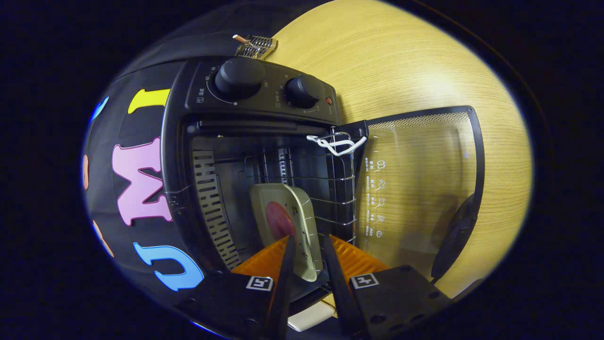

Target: Open the toaster oven, put the food inside, and close the toaster oven door.

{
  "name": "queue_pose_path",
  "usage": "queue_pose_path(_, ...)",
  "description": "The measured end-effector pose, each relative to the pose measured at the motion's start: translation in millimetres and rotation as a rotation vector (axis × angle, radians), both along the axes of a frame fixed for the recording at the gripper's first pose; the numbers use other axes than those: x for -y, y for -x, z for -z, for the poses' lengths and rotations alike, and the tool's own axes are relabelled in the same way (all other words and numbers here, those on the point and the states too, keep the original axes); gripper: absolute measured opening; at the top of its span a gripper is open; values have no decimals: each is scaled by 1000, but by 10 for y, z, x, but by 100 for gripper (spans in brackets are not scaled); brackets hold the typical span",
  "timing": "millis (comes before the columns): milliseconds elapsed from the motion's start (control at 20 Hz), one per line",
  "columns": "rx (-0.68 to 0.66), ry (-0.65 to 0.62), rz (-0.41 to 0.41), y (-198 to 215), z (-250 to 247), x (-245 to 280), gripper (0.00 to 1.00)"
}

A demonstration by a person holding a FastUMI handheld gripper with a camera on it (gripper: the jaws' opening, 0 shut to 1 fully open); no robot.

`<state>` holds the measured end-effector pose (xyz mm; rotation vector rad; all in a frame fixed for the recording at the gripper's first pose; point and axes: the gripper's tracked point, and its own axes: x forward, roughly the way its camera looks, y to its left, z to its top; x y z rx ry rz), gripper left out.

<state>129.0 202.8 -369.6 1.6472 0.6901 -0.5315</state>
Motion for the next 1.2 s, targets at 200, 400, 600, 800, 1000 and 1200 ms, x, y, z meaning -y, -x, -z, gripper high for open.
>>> queue_pose_path(200,35,74,-154,209,-85,63,90)
queue_pose_path(400,109,293,-361,495,-211,286,96)
queue_pose_path(600,101,405,-547,807,-137,463,98)
queue_pose_path(800,51,565,-646,1137,10,796,98)
queue_pose_path(1000,79,799,-880,1380,63,847,98)
queue_pose_path(1200,57,929,-1070,1584,227,770,98)
